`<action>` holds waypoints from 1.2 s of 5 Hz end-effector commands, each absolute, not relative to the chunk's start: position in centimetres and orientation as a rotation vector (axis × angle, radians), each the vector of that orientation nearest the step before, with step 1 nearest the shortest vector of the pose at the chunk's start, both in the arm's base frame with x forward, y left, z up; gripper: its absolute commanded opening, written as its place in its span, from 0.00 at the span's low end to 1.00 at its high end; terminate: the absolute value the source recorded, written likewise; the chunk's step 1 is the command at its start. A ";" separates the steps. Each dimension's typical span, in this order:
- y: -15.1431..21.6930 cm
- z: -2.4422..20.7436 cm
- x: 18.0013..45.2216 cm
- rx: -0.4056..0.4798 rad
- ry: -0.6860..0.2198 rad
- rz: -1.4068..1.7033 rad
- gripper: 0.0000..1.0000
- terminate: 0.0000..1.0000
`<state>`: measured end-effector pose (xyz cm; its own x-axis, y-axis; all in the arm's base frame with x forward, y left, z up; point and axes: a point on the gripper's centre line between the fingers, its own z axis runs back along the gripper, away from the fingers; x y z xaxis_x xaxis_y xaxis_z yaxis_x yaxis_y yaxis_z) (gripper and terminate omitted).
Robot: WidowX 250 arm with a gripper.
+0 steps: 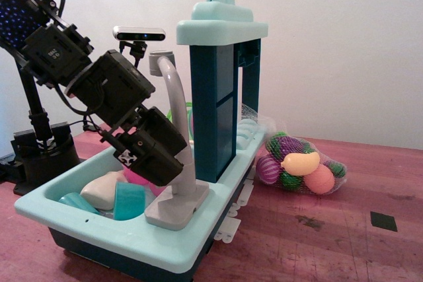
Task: Turn lever vertical to front
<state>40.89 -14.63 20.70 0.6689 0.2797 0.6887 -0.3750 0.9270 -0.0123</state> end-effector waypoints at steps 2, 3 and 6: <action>-14.2 19.9 40.4 0.124 -0.759 0.375 1.00 0.00; -13.8 19.7 40.3 0.124 -0.775 0.377 1.00 0.00; -12.4 19.7 39.5 0.178 -0.857 0.419 1.00 0.00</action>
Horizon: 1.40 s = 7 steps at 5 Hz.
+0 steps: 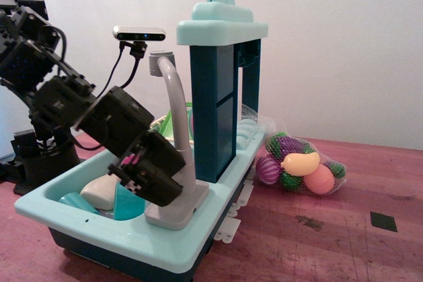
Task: Turn lever vertical to front
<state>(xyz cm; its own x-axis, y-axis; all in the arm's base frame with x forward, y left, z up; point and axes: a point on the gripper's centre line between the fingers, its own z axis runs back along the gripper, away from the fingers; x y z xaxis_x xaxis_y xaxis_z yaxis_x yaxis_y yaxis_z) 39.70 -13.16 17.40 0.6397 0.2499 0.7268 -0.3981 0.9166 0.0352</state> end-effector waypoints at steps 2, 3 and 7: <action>-12.2 19.3 38.6 0.175 -0.872 0.432 1.00 0.00; -12.1 18.8 38.2 0.180 -0.883 0.447 1.00 0.00; -11.2 16.2 34.0 0.183 -0.865 0.490 1.00 0.00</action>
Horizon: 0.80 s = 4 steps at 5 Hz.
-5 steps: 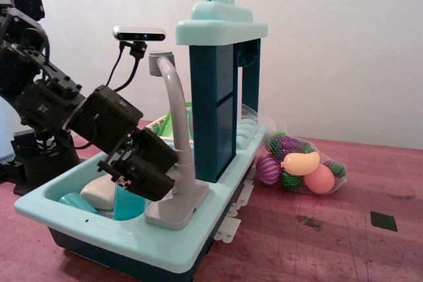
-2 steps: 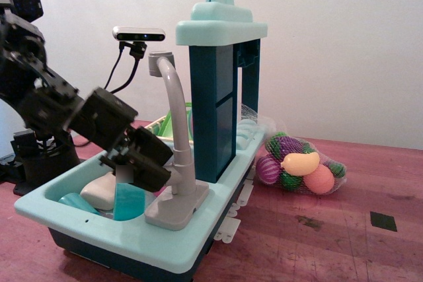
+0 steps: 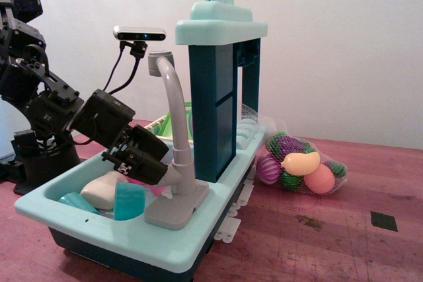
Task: Turn lever vertical to front
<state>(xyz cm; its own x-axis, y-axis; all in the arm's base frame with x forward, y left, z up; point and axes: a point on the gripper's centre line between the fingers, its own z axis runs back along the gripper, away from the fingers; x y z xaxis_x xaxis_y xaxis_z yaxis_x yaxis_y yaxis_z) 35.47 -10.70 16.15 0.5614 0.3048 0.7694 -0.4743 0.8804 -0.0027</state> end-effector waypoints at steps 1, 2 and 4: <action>-11.7 16.9 32.0 0.190 -0.840 0.503 1.00 0.00; -11.8 18.4 30.9 0.202 -0.825 0.499 1.00 0.00; -14.1 21.0 28.6 0.236 -0.798 0.502 1.00 0.00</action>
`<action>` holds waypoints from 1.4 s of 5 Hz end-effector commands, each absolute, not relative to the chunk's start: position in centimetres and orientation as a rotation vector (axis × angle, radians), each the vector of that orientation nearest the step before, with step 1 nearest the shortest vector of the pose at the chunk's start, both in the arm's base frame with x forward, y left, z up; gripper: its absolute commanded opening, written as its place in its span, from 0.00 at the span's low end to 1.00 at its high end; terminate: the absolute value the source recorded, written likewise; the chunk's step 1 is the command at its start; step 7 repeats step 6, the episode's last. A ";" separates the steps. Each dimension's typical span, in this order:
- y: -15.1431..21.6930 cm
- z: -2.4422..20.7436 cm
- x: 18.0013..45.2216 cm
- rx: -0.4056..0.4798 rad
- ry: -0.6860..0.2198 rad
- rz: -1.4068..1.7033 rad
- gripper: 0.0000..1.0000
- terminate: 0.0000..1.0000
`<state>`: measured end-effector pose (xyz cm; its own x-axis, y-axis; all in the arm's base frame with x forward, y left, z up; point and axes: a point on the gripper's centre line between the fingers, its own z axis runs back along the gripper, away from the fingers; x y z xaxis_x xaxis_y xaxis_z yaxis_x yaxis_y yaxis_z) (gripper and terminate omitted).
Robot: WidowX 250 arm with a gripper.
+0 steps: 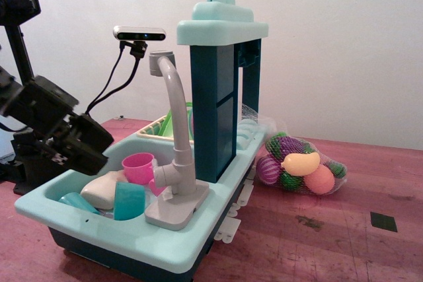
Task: Turn lever vertical to front
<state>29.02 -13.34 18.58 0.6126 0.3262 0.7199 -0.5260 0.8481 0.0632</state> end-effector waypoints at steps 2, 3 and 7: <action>-14.1 21.0 28.6 0.236 -0.798 0.502 1.00 0.00; -14.1 21.0 28.6 0.236 -0.798 0.502 1.00 0.00; -14.1 21.0 28.6 0.236 -0.798 0.502 1.00 1.00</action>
